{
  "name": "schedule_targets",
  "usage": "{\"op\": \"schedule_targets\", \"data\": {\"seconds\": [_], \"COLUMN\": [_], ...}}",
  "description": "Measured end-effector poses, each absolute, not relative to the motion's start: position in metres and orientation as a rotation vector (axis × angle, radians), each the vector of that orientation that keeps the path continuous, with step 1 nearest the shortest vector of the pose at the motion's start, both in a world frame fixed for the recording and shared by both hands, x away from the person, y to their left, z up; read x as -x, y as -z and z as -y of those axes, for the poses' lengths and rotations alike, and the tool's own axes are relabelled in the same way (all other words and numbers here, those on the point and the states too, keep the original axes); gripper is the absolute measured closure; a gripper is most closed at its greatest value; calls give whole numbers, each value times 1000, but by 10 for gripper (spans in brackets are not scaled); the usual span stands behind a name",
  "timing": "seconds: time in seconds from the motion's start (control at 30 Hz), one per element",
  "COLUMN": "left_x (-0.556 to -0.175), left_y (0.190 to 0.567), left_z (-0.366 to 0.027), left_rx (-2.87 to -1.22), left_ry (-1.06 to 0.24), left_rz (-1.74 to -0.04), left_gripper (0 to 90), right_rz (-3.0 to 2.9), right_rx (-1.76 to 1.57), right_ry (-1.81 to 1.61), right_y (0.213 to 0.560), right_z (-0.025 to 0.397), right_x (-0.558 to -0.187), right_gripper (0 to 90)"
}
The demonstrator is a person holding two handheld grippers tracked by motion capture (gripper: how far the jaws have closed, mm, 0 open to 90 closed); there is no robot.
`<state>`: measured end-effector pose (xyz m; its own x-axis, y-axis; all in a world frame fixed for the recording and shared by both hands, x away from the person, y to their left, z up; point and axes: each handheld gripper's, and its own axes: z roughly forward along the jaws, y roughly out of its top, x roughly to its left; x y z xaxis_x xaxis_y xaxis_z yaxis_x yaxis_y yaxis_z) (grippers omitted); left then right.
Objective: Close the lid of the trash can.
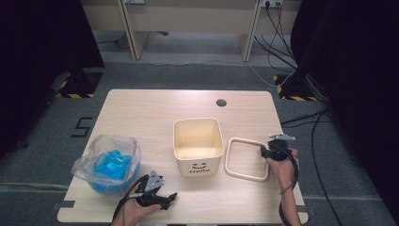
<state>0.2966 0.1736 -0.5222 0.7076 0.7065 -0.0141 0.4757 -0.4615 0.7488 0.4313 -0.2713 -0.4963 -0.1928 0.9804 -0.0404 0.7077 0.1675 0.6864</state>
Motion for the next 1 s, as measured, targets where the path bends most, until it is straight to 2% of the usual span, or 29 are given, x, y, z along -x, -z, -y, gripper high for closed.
{"op": "schedule_targets", "data": {"seconds": [0.23,1.0], "left_x": [-297,-296], "left_y": [522,522], "left_z": [-174,-174], "left_rx": [-2146,-2143], "left_ry": [-386,-392], "left_rz": [-897,-900], "left_gripper": [149,153], "right_rz": [-1945,-1931], "right_rx": [-1605,-1636], "right_ry": [-774,-843], "right_y": [504,500], "right_z": [273,277], "right_x": [-435,-432], "right_gripper": [775,800]}}
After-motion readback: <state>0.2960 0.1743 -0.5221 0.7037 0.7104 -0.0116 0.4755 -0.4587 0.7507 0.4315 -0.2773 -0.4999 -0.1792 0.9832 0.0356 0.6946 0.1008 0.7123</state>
